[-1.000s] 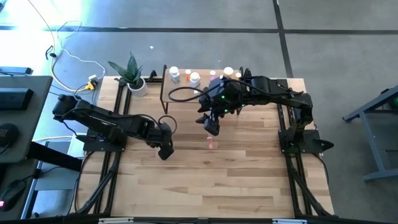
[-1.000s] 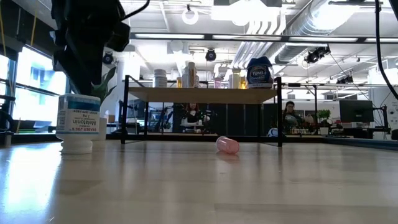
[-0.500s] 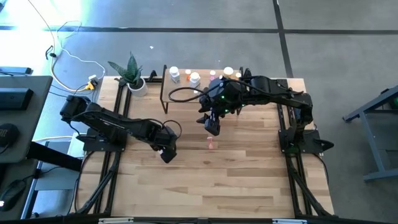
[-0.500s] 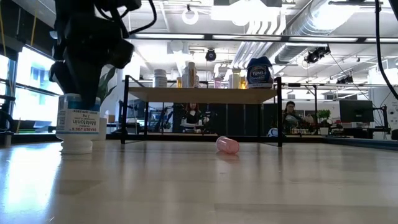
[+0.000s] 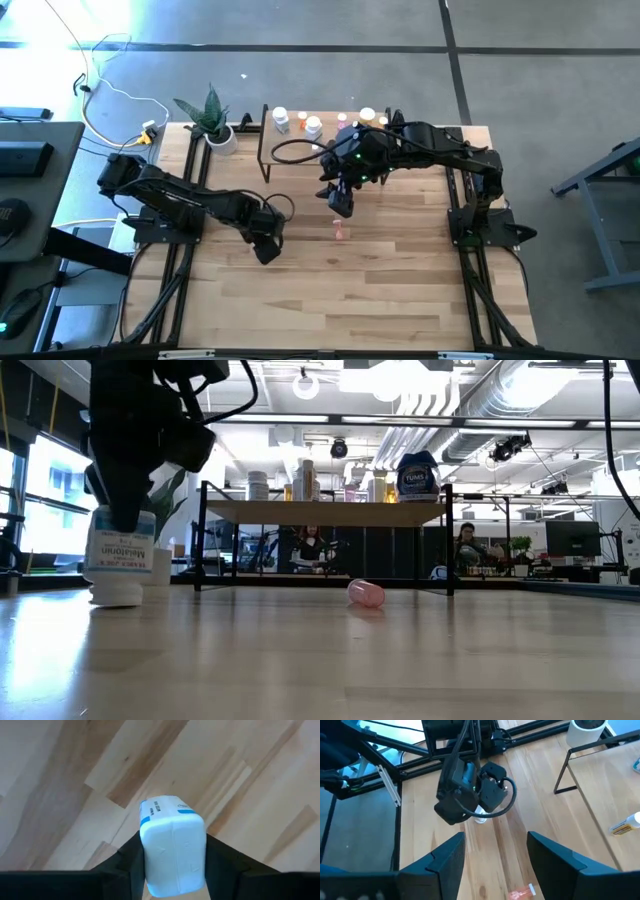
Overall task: Pick and place medicine bottles onto shelf by color
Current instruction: Put the white pill bottle on the shelf
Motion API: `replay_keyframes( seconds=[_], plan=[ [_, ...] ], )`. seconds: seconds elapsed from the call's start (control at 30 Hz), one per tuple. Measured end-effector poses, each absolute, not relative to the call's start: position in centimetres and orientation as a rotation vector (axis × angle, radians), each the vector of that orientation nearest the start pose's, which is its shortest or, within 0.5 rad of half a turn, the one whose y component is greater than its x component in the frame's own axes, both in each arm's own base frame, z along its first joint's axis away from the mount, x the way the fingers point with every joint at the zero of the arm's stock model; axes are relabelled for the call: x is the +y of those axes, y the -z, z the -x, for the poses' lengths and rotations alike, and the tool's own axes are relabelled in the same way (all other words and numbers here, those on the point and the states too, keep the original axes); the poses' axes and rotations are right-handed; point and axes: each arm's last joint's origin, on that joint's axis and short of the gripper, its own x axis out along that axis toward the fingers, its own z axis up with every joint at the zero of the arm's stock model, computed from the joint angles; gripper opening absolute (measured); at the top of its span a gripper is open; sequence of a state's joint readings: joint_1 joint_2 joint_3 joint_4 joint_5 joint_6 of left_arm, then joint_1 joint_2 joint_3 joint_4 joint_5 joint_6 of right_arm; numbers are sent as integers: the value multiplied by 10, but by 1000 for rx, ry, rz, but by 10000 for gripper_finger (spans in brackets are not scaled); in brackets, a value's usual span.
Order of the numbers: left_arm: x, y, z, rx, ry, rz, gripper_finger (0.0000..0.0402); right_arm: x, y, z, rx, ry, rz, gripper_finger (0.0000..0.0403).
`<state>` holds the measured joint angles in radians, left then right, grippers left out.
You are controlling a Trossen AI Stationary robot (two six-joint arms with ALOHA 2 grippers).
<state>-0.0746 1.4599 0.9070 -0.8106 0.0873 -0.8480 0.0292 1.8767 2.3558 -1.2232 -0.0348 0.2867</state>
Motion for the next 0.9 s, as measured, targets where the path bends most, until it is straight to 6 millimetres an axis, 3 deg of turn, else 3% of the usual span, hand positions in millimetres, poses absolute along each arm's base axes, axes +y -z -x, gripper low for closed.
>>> replay_keyframes(
  seconds=[0.4,0.6,0.9],
  plan=[
    [-3,-222,-245,1224,-161,777,143,20,-458,-361,735,15,-387,204],
    [4,-250,-250,966,15,770,150,32,-458,-361,736,13,-429,204],
    [19,-295,-254,552,103,724,148,52,-462,-362,667,81,-461,204]
  ],
)
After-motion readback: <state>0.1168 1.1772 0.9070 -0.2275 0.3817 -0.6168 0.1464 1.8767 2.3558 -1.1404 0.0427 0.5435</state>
